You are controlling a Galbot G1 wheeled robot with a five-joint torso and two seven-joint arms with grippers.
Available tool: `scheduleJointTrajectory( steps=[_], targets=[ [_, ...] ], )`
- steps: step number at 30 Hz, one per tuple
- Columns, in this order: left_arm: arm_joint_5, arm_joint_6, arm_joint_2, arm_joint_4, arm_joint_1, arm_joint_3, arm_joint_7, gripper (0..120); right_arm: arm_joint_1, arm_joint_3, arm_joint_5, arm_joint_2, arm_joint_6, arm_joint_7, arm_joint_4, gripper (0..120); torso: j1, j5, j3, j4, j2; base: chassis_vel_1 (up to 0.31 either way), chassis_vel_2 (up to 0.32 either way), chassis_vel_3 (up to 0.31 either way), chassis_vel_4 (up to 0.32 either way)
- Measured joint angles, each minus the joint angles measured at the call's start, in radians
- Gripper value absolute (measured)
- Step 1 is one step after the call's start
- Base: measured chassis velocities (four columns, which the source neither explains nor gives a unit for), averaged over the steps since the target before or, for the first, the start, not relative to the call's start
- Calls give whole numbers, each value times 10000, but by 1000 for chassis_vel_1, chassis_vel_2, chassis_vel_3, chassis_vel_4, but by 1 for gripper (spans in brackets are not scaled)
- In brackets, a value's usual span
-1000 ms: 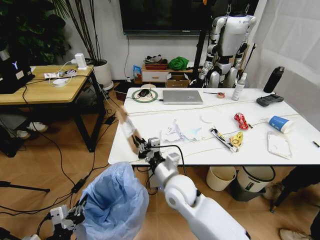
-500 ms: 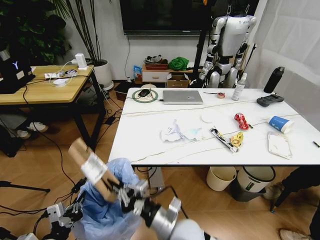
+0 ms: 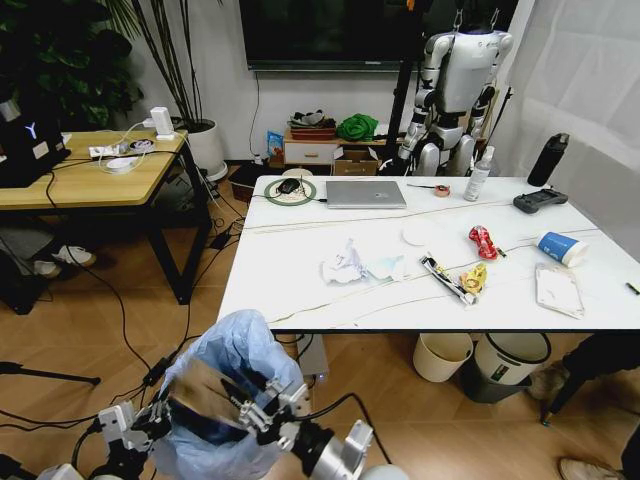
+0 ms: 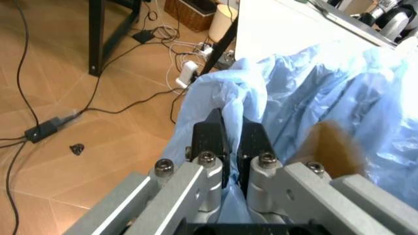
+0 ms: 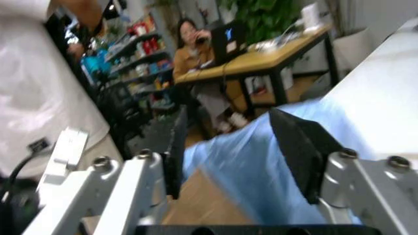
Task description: Pick up the trash bin and place the trash from the table into it.
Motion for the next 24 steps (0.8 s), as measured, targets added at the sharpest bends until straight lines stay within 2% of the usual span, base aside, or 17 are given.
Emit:
scheduleJointTrajectory(
  steps=[3, 4, 5, 7, 11, 12, 13, 15, 19, 24],
  targets=[
    [0, 4, 26, 84, -26, 108, 0, 0, 108, 859, -138, 323, -307, 526, 497, 64, 0, 0, 0, 1, 0, 0, 0, 0, 0],
    [6, 5, 33, 107, -39, 157, 4, 0, 211, 1383, -300, 451, -755, 951, 713, 69, 0, 2, 0, 2, 0, 0, 0, 0, 0],
    [6, 5, 33, 107, -39, 157, 4, 0, 211, 1383, -300, 451, -755, 951, 713, 69, 0, 2, 0, 2, 0, 0, 0, 0, 0],
    [34, 6, 44, 125, -47, 222, 22, 0, 388, 2458, -440, 497, -1798, 1599, 949, 77, 0, 1, 0, 2, 0, 0, 0, 0, 0],
    [63, -10, 58, 102, -15, 278, 120, 0, 524, 4537, -372, -116, -3380, 1933, 720, 91, 1, 2, 0, 2, -1, 0, 0, 0, 0],
    [63, -10, 58, 102, -15, 278, 120, 0, 524, 4537, -372, -116, -3380, 1933, 720, 91, 1, 2, 0, 2, -1, 0, 0, 0, 0],
    [66, -28, 72, 77, -3, 277, 143, 0, 523, 5069, -295, -386, -3684, 1837, 526, 97, 1, 3, 1, 1, -2, 0, 0, 0, 0],
    [68, -51, 101, 38, -6, 263, 180, 0, 505, 5983, -222, -872, -4077, 1544, -36, 99, 1, 2, 1, 0, -2, 0, 0, 0, 0],
    [53, -83, 141, -10, -41, 232, 209, 0, 556, 7058, -224, -1452, -4429, 938, -1361, 100, 1, 5, 1, -2, -2, 0, 0, 0, 0],
    [38, -90, 160, -23, -76, 231, 230, 0, 890, 7399, -201, -1797, -4419, 471, -2585, 100, 1, 4, 1, 0, -2, 0, 0, 0, 0]
  ],
)
